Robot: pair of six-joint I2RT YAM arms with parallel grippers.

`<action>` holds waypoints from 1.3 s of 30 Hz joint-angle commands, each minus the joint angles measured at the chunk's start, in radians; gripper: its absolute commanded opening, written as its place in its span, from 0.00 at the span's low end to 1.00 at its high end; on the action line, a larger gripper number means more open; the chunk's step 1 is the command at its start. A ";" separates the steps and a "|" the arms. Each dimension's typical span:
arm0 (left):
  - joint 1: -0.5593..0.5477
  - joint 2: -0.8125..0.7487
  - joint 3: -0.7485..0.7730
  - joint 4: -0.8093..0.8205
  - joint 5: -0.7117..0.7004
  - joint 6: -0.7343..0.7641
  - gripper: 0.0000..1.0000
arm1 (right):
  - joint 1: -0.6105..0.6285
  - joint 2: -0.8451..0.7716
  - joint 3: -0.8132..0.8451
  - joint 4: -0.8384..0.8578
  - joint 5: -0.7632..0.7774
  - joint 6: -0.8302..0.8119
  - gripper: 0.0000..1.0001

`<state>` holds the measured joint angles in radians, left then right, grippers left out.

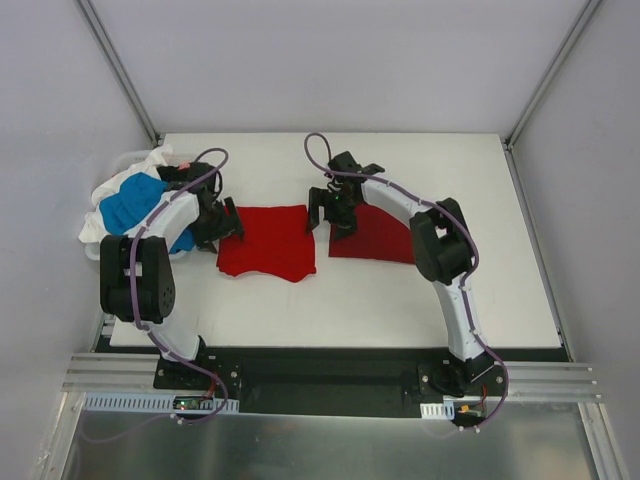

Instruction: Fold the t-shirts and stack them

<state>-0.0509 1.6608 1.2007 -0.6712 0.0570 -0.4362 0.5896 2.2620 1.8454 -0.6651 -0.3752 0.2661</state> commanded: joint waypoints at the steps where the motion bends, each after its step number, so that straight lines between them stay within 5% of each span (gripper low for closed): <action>1: 0.045 -0.056 -0.183 0.250 0.251 -0.001 0.71 | -0.010 0.011 0.020 0.120 -0.091 0.056 0.90; 6: 0.118 -0.013 -0.173 0.274 0.232 0.007 0.69 | -0.024 0.018 0.052 0.148 -0.129 0.096 0.90; 22: 0.128 0.001 -0.007 0.061 -0.143 0.088 0.72 | -0.017 0.056 0.048 0.078 -0.116 0.025 0.90; 39: 0.117 0.223 -0.006 0.039 0.079 0.074 0.75 | 0.029 0.104 0.043 0.120 -0.191 0.051 0.90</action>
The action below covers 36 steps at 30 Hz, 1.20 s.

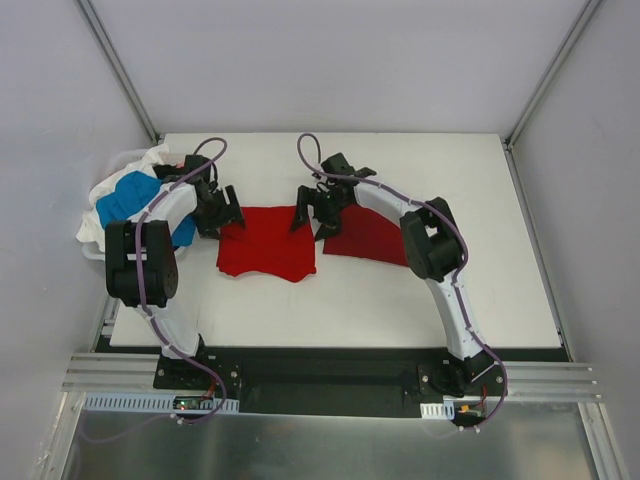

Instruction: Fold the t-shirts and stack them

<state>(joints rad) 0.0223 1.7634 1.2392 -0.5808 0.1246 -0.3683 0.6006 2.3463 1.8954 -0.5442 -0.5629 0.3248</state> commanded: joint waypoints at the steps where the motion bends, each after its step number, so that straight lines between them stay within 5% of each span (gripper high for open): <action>1: 0.041 0.123 -0.047 -0.051 0.013 0.000 0.75 | 0.021 0.010 -0.022 0.010 -0.006 -0.009 0.90; 12: -0.004 0.111 -0.049 -0.082 -0.045 -0.029 0.73 | 0.111 0.031 -0.079 0.125 -0.058 0.079 0.89; 19: -0.004 0.065 -0.047 -0.129 -0.086 0.000 0.73 | 0.142 0.071 -0.024 0.173 -0.086 0.134 0.78; 26: -0.018 0.028 0.017 -0.237 -0.316 -0.001 0.74 | 0.143 0.022 -0.094 0.190 -0.066 0.126 0.78; 36: -0.116 0.103 0.088 -0.260 -0.261 0.003 0.76 | 0.088 0.008 -0.059 0.054 0.058 0.080 0.63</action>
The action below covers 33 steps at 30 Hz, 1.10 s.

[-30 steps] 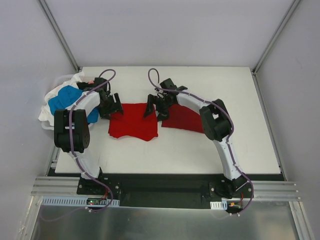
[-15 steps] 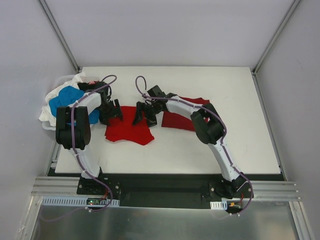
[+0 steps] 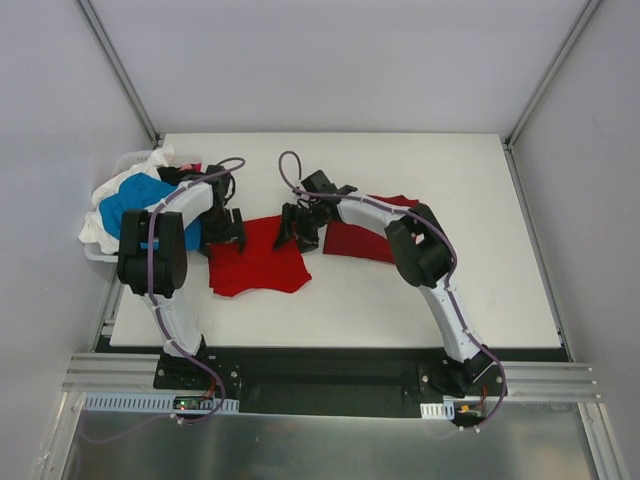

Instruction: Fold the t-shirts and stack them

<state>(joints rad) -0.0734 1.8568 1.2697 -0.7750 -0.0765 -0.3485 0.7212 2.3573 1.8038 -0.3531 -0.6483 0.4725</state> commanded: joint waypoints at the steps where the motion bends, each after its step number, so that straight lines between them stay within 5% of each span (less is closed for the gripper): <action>1: -0.025 0.027 0.068 -0.069 -0.046 -0.017 0.76 | -0.034 -0.012 0.051 -0.179 0.189 -0.083 0.65; 6: -0.048 0.074 0.112 -0.078 -0.029 -0.023 0.76 | -0.035 -0.143 0.042 -0.385 0.605 -0.144 0.69; 10: -0.054 0.111 0.170 -0.098 -0.019 -0.029 0.76 | -0.057 -0.243 0.023 -0.397 0.584 -0.184 0.66; 13: -0.054 0.133 0.209 -0.107 -0.031 -0.026 0.77 | -0.086 -0.302 -0.032 -0.376 0.562 -0.179 0.44; 14: -0.054 0.142 0.220 -0.118 -0.037 -0.023 0.77 | -0.097 -0.328 -0.035 -0.376 0.561 -0.183 0.25; 16: -0.054 0.145 0.244 -0.125 -0.042 -0.024 0.77 | -0.104 -0.339 -0.026 -0.403 0.568 -0.193 0.02; 25: -0.060 -0.099 0.275 -0.145 -0.172 -0.139 0.79 | -0.223 -0.265 -0.015 -0.422 0.593 -0.253 0.01; 33: -0.077 -0.245 0.223 -0.098 -0.072 -0.152 0.79 | -0.328 -0.122 0.005 -0.380 0.446 -0.184 0.01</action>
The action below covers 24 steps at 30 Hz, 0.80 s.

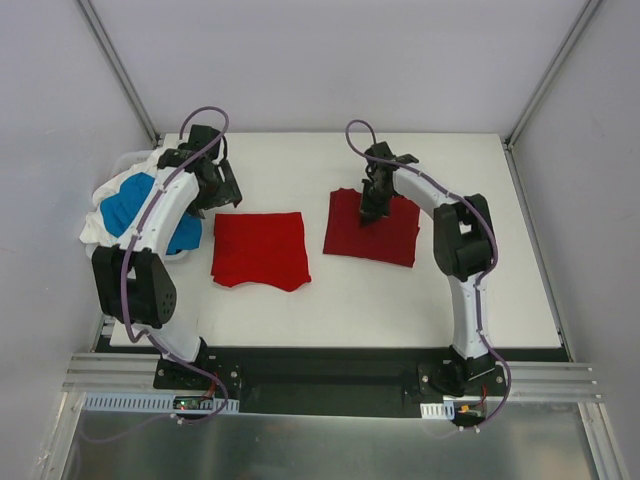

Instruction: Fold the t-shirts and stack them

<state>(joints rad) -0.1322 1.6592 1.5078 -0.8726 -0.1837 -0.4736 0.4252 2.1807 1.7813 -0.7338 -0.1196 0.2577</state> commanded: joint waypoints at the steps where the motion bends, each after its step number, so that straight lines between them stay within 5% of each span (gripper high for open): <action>1: -0.020 -0.053 -0.026 0.001 0.038 -0.025 0.79 | -0.042 0.068 0.020 0.002 -0.095 0.043 0.01; 10: -0.023 -0.046 -0.035 0.007 0.070 0.003 0.79 | -0.124 -0.058 -0.235 0.085 -0.144 0.080 0.01; 24: -0.049 0.008 0.000 0.006 0.090 0.009 0.79 | -0.298 -0.171 -0.310 0.028 -0.161 0.003 0.01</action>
<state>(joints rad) -0.1772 1.6615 1.4719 -0.8536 -0.1043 -0.4786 0.1761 2.0789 1.4944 -0.6365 -0.3370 0.3046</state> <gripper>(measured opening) 0.789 0.011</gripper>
